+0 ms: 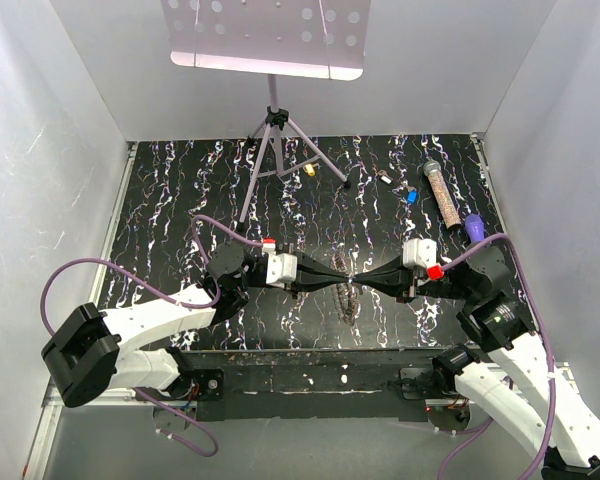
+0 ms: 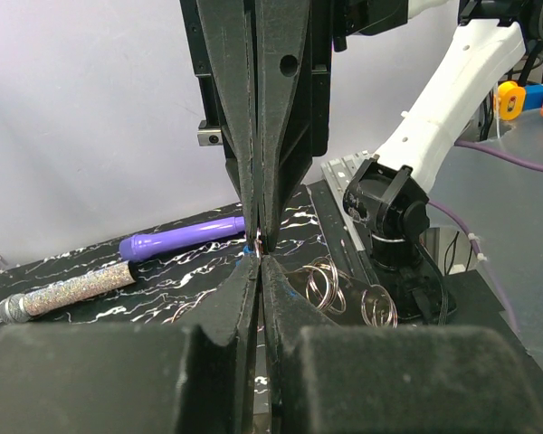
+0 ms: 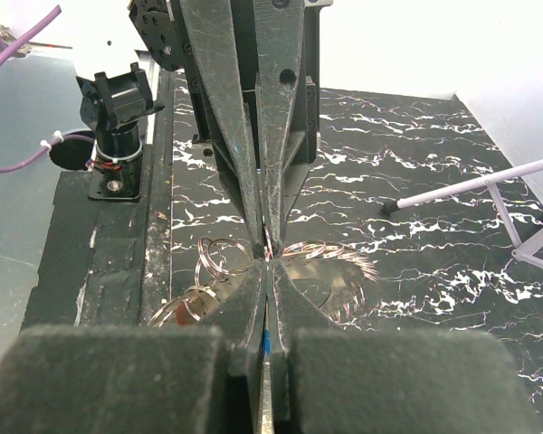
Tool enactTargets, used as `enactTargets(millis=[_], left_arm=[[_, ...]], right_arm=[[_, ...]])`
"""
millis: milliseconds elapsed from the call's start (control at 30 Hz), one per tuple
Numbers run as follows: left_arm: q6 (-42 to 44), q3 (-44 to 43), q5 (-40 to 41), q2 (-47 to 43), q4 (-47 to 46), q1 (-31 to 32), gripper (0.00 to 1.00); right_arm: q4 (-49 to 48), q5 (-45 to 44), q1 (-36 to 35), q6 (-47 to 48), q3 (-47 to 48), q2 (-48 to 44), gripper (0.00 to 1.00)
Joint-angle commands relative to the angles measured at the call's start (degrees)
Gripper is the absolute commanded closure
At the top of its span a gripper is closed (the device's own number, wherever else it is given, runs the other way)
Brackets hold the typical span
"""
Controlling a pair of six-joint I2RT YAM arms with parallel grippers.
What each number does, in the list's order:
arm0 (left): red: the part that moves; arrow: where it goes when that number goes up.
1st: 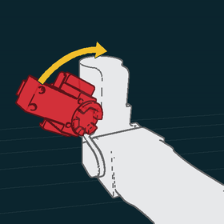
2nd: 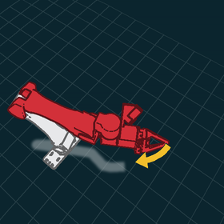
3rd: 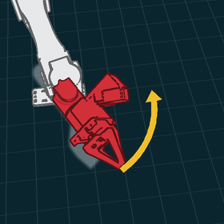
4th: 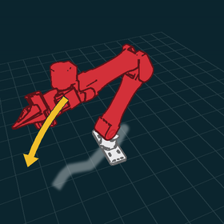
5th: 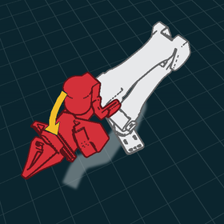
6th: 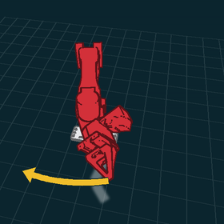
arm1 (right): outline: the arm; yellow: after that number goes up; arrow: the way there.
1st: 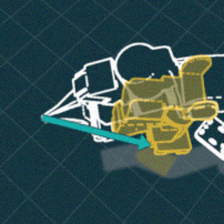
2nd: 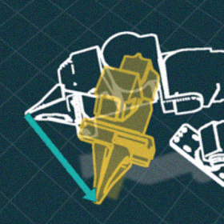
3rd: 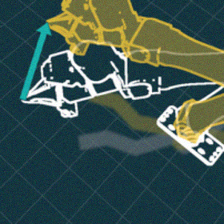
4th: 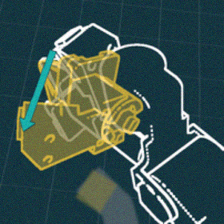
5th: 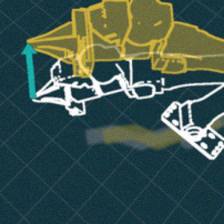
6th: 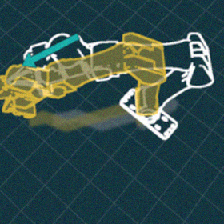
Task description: Put the keys on the keyring
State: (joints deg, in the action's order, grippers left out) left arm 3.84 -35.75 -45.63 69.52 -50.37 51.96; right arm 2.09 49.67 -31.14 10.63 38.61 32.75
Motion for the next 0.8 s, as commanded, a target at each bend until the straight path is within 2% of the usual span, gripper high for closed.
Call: enactTargets(millis=[0,767], left_arm=[[1.79,-2.22,-1.48,-0.79,3.35,1.21,1.00],[3.90,-2.75,-1.39,-1.22,6.60,1.21,1.00]], right_arm=[[-4.99,0.60,-0.51,-1.32,3.58,0.56,0.99],[-3.76,1.83,-0.51,0.88,4.28,0.29,0.99]])
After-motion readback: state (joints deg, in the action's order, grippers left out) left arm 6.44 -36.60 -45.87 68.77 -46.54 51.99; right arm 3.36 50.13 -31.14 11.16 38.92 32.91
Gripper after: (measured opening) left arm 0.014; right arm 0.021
